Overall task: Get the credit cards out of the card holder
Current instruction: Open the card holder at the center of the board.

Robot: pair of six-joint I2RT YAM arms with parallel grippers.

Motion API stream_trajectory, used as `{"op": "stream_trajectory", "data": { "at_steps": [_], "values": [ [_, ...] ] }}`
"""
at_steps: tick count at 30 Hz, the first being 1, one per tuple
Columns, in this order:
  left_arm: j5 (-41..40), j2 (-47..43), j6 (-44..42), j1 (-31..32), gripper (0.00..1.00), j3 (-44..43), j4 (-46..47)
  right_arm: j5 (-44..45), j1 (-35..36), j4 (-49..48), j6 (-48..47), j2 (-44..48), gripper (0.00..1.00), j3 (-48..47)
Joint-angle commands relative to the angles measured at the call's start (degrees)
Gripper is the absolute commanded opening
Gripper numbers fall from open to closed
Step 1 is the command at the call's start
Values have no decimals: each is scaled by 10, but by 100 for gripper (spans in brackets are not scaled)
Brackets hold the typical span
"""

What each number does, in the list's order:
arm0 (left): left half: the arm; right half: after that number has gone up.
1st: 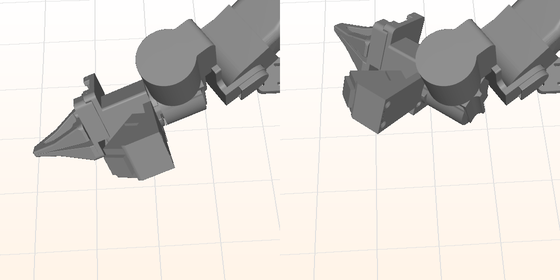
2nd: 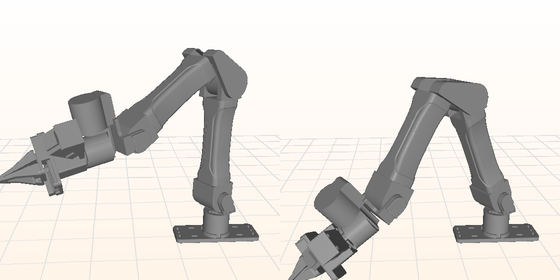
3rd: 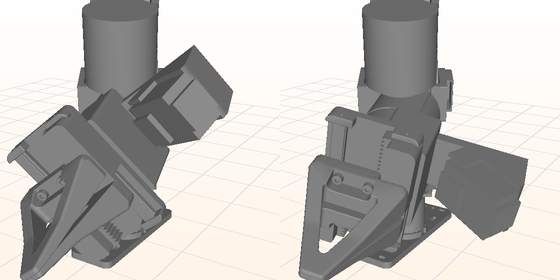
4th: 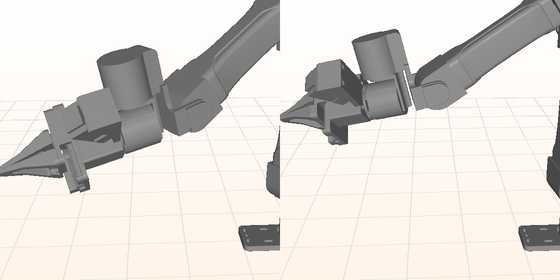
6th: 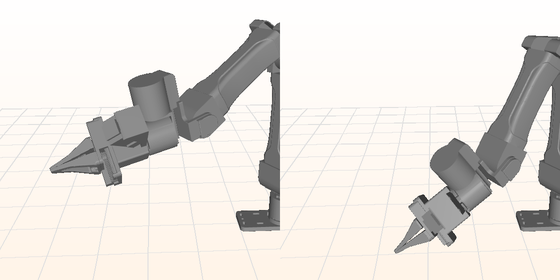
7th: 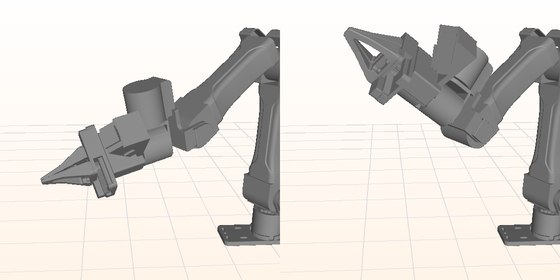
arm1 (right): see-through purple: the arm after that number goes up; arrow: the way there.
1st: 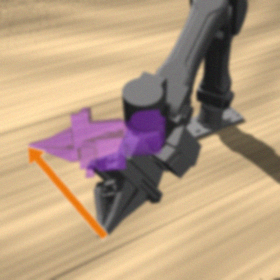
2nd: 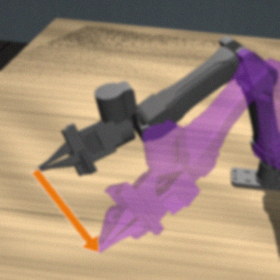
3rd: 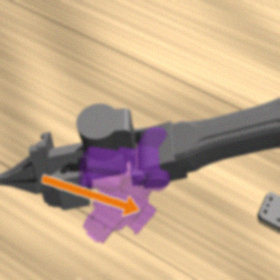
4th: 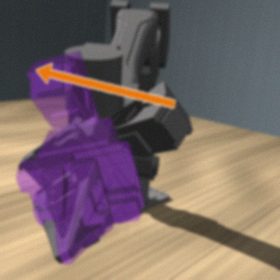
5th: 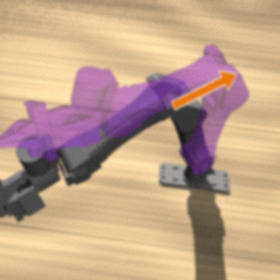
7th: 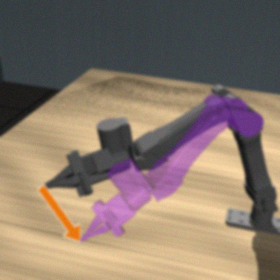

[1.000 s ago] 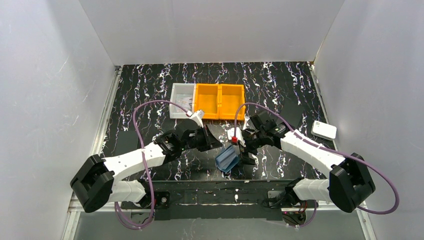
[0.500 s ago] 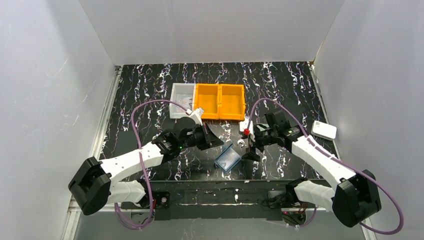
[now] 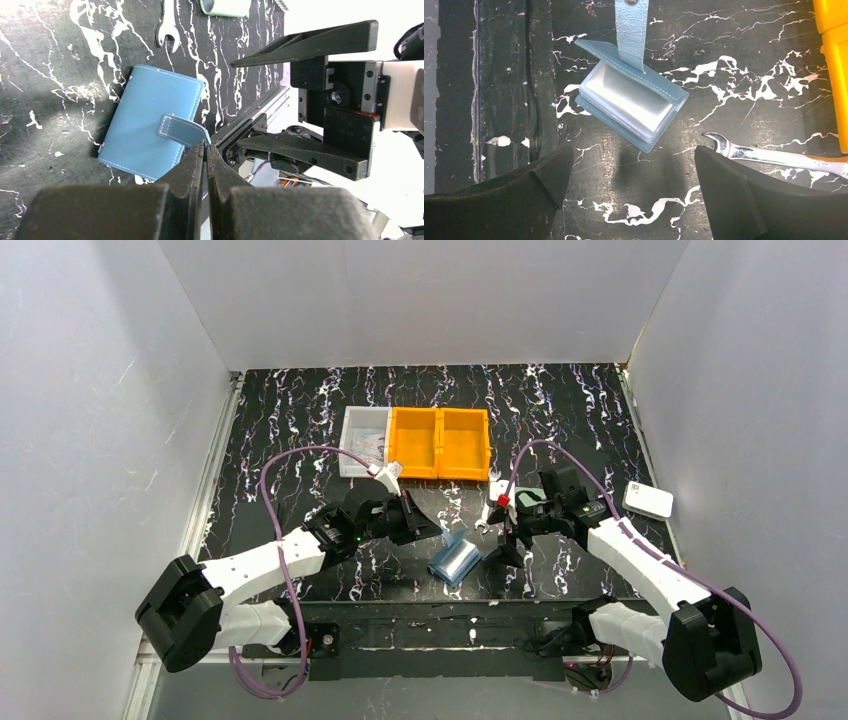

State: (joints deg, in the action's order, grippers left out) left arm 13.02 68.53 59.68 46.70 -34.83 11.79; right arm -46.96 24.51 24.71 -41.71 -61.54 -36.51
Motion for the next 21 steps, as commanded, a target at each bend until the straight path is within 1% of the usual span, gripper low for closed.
{"op": "stream_trajectory", "data": {
  "at_steps": [1, 6, 10, 11, 15, 21],
  "values": [
    [-40, -15, -29, -6, 0, -7, -55, -24, -8, -23, 10, 13, 100, 6],
    [-105, -28, -77, -9, 0, -36, -163, -26, -13, -19, 8, 8, 100, 6],
    [-122, -30, -108, -14, 0, -49, -202, -27, -15, -17, 7, 7, 100, 6],
    [-140, -27, -116, -15, 0, -53, -211, -27, -16, -17, 6, 8, 100, 6],
    [-164, -14, -143, -18, 0, -65, -245, -28, -21, -14, 3, 11, 100, 7],
    [-237, -19, -165, -23, 0, -75, -331, -29, -28, -5, -7, 12, 100, 8]
  ]
}}
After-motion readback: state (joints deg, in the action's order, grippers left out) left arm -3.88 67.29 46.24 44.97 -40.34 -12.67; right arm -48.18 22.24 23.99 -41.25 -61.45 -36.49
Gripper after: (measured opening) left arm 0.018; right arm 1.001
